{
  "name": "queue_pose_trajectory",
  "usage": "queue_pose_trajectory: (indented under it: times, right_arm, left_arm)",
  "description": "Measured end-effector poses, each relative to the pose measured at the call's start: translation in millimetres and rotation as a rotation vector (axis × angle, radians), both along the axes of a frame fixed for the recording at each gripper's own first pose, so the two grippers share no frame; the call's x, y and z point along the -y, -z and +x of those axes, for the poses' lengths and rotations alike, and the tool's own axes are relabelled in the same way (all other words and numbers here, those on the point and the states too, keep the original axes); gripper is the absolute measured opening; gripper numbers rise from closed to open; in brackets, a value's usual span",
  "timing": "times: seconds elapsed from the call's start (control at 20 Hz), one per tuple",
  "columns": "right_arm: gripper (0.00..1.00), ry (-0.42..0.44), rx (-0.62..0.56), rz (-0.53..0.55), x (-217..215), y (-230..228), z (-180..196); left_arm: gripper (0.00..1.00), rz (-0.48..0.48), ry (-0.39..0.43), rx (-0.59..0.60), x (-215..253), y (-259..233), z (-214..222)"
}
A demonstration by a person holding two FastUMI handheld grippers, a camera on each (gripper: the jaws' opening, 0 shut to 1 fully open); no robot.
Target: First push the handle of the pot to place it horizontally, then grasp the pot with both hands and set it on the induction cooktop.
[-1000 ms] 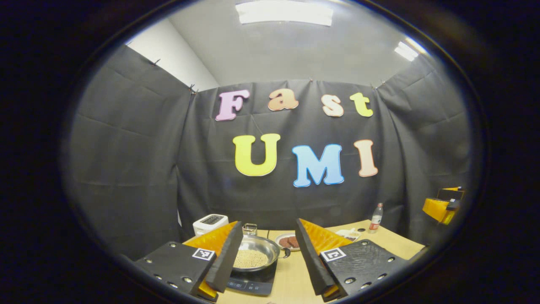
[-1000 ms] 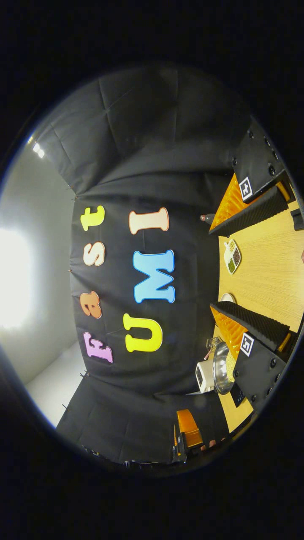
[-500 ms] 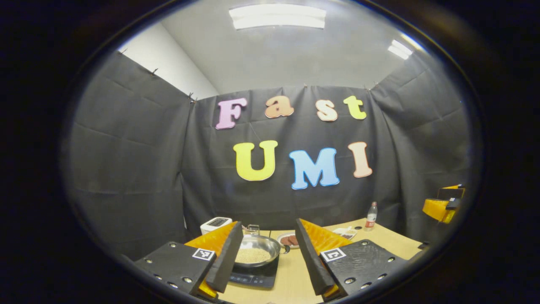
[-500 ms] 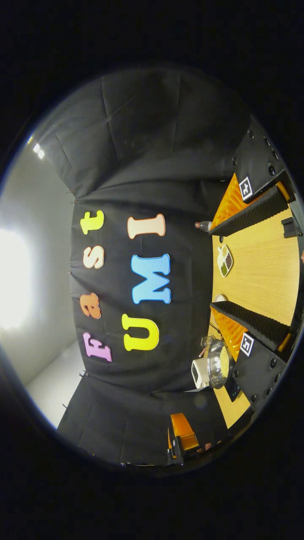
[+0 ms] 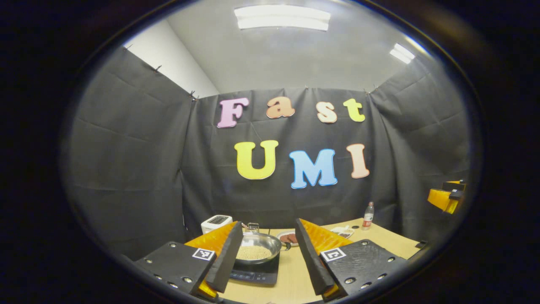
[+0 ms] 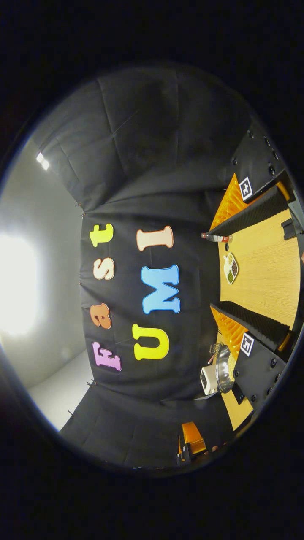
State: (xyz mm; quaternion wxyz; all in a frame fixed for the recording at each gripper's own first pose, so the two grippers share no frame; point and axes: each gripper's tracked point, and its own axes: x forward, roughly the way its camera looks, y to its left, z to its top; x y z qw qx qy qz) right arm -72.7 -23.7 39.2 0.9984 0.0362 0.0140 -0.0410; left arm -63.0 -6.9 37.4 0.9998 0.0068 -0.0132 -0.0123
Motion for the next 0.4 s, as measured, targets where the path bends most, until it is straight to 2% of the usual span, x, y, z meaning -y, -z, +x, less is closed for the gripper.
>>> queue_pose_trajectory:
  times: [0.3,0.4]
  right_arm:
    - [0.98,-0.009,0.007,-0.026,-12.8,-4.8,-2.7]
    - [0.98,-0.018,0.011,-0.030,-18.7,-5.5,-1.3]
  left_arm:
    - [0.72,-0.002,-0.008,-0.003,-12.3,4.2,-2.6]
    - [0.76,-0.004,-0.013,-0.001,-16.0,3.7,-3.0]
